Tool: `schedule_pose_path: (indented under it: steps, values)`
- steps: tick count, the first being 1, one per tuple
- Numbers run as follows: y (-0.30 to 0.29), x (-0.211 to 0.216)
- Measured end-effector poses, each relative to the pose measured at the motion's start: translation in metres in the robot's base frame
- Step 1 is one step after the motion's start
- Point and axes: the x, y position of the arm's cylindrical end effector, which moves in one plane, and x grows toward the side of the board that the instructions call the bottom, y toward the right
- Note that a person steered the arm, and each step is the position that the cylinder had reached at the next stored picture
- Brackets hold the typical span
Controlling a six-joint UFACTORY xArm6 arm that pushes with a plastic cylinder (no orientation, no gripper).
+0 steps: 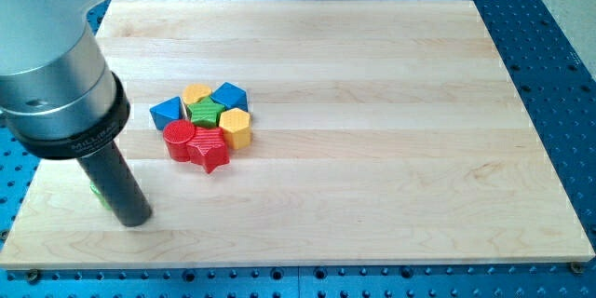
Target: Move the green circle left to the red circle
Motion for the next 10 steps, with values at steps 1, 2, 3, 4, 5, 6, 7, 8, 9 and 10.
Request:
schedule_pose_path:
  steps: [1, 2, 3, 4, 5, 6, 7, 8, 9, 10]
  values:
    - [0.000, -0.009]
    - [-0.004, -0.019]
    - [-0.035, 0.014]
    - [-0.062, 0.007]
    - [-0.058, -0.031]
    - [-0.041, -0.042]
    - [-0.038, -0.044]
    - [-0.033, -0.017]
    - [-0.005, -0.007]
    - [0.005, -0.029]
